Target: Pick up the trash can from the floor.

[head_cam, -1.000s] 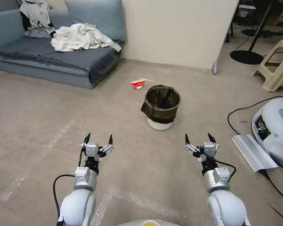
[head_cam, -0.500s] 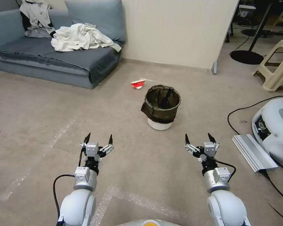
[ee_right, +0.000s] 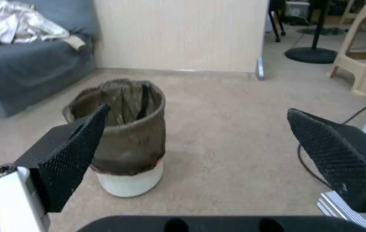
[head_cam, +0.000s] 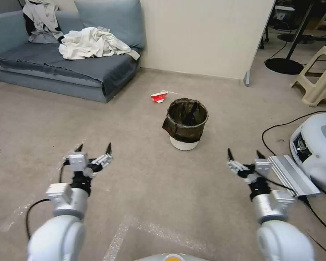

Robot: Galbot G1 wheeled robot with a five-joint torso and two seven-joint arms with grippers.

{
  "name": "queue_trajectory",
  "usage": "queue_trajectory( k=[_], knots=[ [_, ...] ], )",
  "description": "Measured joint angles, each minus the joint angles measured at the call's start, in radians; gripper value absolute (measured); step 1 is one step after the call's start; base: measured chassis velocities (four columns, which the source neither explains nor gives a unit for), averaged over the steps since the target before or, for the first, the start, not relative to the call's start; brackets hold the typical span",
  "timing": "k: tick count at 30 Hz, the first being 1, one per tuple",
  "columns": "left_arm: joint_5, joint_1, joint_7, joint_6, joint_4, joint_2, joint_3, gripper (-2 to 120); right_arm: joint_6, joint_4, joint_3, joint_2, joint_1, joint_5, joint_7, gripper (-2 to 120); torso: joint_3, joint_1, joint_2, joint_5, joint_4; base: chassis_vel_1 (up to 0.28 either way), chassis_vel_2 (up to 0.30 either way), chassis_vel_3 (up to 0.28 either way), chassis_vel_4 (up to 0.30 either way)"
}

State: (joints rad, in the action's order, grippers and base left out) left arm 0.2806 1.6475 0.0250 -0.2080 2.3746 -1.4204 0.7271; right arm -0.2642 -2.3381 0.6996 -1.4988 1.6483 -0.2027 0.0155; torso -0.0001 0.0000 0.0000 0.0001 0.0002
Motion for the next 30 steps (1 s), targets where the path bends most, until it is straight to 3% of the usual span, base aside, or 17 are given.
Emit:
queue_trajectory(
  k=[5,13,16,19,22,30],
  knots=[
    [-0.013,0.02,-0.014,0.078,-0.02,-0.002,-0.011,100,-0.102,-0.134,0.059,0.001,0.038,-0.079,0.007,100,0.0,0.0,0.0,-0.0008,-0.0005,0.0,0.0,0.0,0.0],
    [-0.044,0.032,-0.021,0.1,-0.037,-0.014,-0.018,100,-0.113,-0.145,0.064,0.002,0.042,-0.089,0.008,100,0.0,0.0,0.0,-0.0001,-0.0002,0.0,0.0,0.0,0.0],
    [-0.05,0.032,-0.023,0.098,-0.037,-0.018,-0.017,100,-0.079,-0.135,0.063,0.009,0.041,-0.1,0.003,100,0.0,0.0,0.0,-0.0003,-0.0002,0.0,0.0,0.0,0.0],
    [-0.055,0.031,-0.025,0.092,-0.039,-0.024,-0.017,100,0.054,-0.072,0.05,0.033,0.036,-0.129,-0.022,100,0.0,0.0,0.0,0.0,-0.0002,0.0,0.0,0.0,0.0],
    [-0.06,0.03,-0.028,0.083,-0.041,-0.03,-0.018,100,0.124,-0.037,0.043,0.047,0.033,-0.143,-0.035,100,0.0,0.0,0.0,0.0,-0.0001,0.0,0.0,0.0,0.0],
    [-0.07,0.028,-0.034,0.07,-0.046,-0.039,-0.021,100,0.15,-0.022,0.041,0.056,0.032,-0.145,-0.038,100,0.0,0.0,0.0,-0.0001,-0.0002,0.0,0.0,0.0,0.0]
  ],
)
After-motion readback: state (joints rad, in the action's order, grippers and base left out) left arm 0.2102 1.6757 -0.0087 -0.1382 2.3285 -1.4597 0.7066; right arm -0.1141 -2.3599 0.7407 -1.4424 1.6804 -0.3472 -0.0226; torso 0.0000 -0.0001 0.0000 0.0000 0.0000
